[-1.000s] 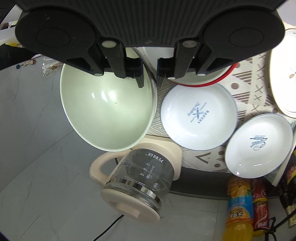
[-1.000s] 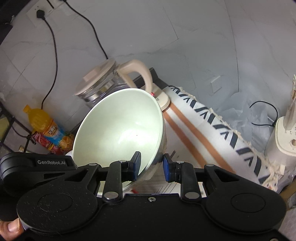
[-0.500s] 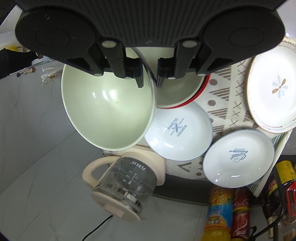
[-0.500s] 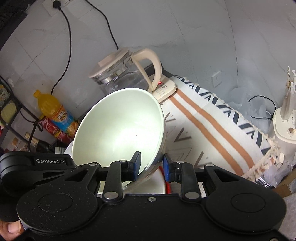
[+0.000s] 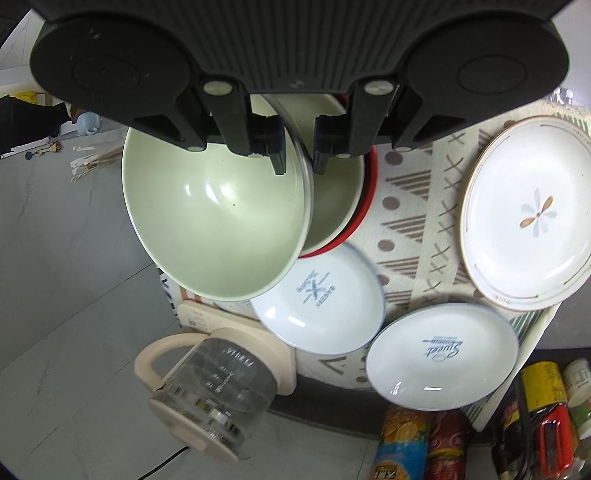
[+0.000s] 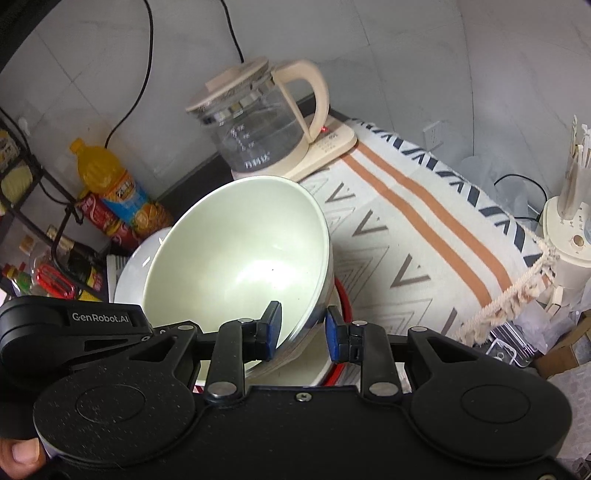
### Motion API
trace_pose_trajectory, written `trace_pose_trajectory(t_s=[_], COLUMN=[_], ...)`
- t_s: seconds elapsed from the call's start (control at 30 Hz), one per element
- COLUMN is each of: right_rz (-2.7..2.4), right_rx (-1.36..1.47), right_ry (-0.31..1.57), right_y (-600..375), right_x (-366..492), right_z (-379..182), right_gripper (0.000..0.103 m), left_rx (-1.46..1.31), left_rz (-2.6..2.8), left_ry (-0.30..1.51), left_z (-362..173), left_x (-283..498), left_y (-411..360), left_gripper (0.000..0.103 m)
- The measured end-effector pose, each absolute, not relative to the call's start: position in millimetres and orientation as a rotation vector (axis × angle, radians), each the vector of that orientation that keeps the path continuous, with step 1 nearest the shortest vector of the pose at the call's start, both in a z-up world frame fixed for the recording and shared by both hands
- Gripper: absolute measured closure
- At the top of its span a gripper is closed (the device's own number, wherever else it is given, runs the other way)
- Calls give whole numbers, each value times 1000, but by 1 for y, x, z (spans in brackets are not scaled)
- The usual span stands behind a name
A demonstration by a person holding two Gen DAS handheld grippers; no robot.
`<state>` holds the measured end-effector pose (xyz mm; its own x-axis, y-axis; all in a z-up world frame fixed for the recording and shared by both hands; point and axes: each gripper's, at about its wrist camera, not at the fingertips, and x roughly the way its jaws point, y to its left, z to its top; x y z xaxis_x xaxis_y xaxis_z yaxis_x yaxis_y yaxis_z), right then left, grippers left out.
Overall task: Organize plates and bowls
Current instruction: 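Carry the small green bowl and lower it into the large green bowl, then open both grippers and withdraw from the stacked bowls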
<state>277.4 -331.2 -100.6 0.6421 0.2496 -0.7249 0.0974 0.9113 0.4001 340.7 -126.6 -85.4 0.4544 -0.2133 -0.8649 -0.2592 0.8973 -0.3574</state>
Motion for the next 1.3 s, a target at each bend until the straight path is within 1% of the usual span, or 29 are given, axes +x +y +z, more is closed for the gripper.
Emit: trace_pose_trajectory(t_s=[0.4, 0.43, 0.73, 0.8, 0.93, 0.97, 1.1, 1.13, 1.2, 1.23, 1.27, 1.3], right_rz=[97, 96, 93, 95, 98, 100, 91, 88, 83, 83, 81, 76], right_rx=[410, 413, 418, 421, 429, 423, 408, 409, 400, 391, 376, 360], right_ry=[935, 943, 962, 963, 960, 954, 953, 952, 947, 941, 930, 920], right_y=[-322, -322, -323, -324, -325, -324, -322, -322, -320, -319, -317, -315], right_x=[275, 275, 278, 278, 277, 276, 276, 276, 275, 274, 272, 271], right_z=[-115, -117, -123, -123, -121, -119, -114, -114, -110, -108, -104, -102], right_gripper=[78, 78, 77, 77, 75, 73, 73, 73, 69, 61, 49, 44], left_rx=[-494, -492, -469, -466, -460, -458, -454, -449, -436, -431, -424, -416], left_rz=[66, 64, 52, 50, 45, 41, 28, 27, 27, 28, 33, 40], left_ry=[1183, 1186, 1192, 1200, 1191, 1187, 1173, 1168, 1154, 1151, 1152, 1154], left_z=[-104, -106, -106, -106, -102, -100, -95, -94, -91, -90, -90, -89], left_x=[333, 333, 337, 339, 338, 337, 335, 334, 331, 330, 329, 328], left_y=[-121, -122, -123, -123, -124, -124, -123, -122, -121, -119, -118, -116], left_gripper=[89, 88, 87, 84, 72, 69, 64, 61, 59, 58, 58, 58])
